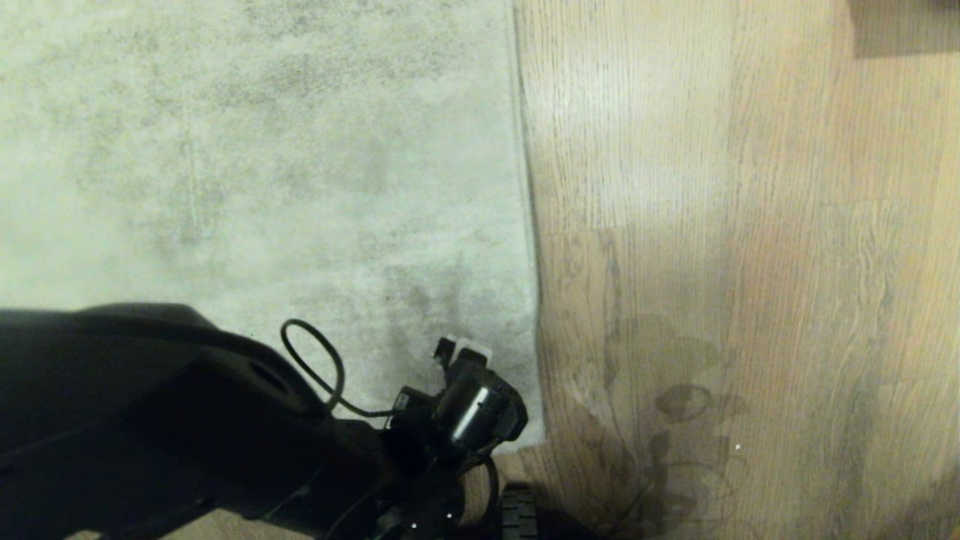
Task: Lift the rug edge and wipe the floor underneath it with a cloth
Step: Lay down the carpet, then put down the rag
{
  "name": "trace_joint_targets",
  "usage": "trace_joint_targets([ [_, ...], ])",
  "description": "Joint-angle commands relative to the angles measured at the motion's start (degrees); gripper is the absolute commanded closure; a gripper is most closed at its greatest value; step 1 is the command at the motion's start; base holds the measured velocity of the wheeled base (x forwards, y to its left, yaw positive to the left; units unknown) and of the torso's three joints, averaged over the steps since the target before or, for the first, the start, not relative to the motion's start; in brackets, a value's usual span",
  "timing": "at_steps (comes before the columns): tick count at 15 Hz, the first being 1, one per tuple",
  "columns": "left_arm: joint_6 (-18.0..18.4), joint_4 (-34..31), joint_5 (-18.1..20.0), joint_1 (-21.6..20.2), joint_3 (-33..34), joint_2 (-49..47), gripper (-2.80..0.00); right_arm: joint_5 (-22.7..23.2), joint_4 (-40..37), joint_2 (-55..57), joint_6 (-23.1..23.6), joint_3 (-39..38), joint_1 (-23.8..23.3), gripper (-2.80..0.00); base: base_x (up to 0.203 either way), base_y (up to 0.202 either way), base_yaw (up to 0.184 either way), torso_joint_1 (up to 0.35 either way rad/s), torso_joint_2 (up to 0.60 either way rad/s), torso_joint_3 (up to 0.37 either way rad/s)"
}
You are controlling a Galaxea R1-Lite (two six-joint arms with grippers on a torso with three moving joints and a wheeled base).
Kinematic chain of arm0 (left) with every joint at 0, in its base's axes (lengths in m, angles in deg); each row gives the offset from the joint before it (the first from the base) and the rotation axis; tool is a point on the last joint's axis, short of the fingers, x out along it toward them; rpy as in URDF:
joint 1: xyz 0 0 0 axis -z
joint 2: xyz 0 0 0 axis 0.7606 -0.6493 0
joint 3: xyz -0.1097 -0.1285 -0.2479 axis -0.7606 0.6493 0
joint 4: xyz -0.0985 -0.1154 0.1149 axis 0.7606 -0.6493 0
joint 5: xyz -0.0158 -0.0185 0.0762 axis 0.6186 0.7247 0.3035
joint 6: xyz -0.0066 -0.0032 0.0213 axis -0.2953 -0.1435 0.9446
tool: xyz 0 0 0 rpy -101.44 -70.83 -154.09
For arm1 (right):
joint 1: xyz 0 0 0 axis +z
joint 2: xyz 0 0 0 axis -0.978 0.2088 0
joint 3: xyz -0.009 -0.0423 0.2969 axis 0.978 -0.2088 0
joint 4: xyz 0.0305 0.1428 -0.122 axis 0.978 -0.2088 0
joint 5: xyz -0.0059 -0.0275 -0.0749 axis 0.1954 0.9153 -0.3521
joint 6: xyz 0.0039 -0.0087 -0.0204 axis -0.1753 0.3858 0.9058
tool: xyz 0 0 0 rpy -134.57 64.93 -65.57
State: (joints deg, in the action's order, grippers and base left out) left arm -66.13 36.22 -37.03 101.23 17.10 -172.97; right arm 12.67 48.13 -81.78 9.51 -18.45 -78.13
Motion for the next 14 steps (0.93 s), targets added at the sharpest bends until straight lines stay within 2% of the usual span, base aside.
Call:
trace_joint_targets([
  [1, -0.1, 0.2, -0.2, -0.4, 6.7, 11.1, 0.0, 0.0, 0.0, 0.1, 0.0, 0.0, 0.0, 0.0, 0.0, 0.0, 0.0, 0.0, 0.0, 0.0],
  [7, -0.1, 0.0, 0.6, -4.8, 19.8, 27.5, 0.0, 0.0, 0.0, 0.1, 0.0, 0.0, 0.0, 0.0, 0.0, 0.0, 0.0, 0.0, 0.0, 0.0],
  [10, 2.0, 0.3, 5.1, -8.8, 23.9, 32.8, 0.0, 0.0, 0.0, 0.1, 0.0, 0.0, 0.0, 0.0, 0.0, 0.0, 0.0, 0.0, 0.0, 0.0],
  [14, 10.0, 0.6, 15.0, -19.9, 25.9, 39.4, 0.0, 0.0, 0.0, 0.1, 0.0, 0.0, 0.0, 0.0, 0.0, 0.0, 0.0, 0.0, 0.0, 0.0],
])
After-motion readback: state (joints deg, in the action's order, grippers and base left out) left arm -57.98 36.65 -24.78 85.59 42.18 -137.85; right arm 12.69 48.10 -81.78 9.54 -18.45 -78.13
